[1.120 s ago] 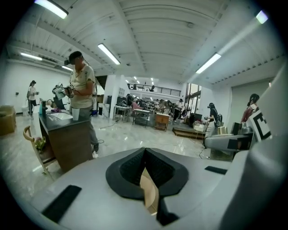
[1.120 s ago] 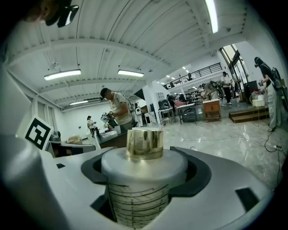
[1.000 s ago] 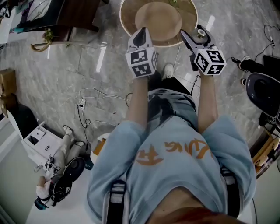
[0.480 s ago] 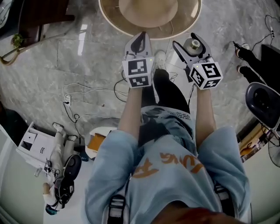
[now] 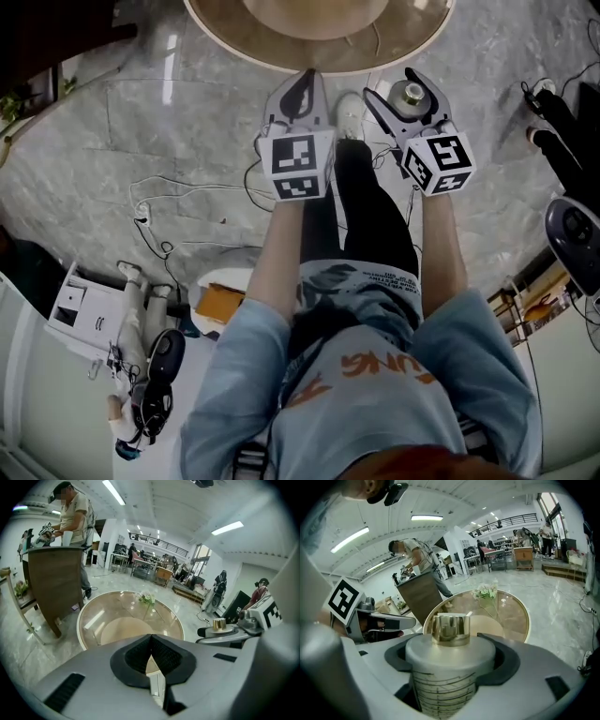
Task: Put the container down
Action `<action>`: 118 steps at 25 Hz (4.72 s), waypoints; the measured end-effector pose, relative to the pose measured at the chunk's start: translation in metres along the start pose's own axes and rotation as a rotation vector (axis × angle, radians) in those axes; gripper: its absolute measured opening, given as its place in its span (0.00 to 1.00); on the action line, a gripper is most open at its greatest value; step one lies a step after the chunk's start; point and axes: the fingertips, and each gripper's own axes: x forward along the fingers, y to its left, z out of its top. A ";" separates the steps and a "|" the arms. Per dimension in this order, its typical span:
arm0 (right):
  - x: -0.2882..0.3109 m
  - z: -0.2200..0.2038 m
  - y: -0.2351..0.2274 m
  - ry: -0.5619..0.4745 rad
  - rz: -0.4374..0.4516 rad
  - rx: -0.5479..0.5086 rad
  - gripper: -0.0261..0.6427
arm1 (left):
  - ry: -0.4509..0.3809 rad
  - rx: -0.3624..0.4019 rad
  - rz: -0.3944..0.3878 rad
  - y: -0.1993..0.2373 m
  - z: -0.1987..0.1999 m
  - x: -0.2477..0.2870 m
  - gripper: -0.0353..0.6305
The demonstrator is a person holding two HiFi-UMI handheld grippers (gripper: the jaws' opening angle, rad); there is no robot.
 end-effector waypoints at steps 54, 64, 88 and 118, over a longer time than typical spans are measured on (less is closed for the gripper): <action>0.189 -0.013 -0.062 -0.007 0.024 -0.311 0.58 | 0.050 -0.174 0.056 0.053 -0.047 0.110 0.09; 0.181 -0.027 -0.064 0.110 -0.047 -0.333 0.59 | 0.060 -0.166 0.045 0.053 -0.047 0.103 0.09; 0.091 -0.017 -0.057 0.092 -0.083 -0.236 0.55 | -0.084 -0.215 0.062 0.032 0.001 0.036 0.09; -0.205 0.305 0.039 -0.465 -0.121 -0.133 0.06 | -0.554 -0.002 0.014 -0.130 0.305 -0.197 0.09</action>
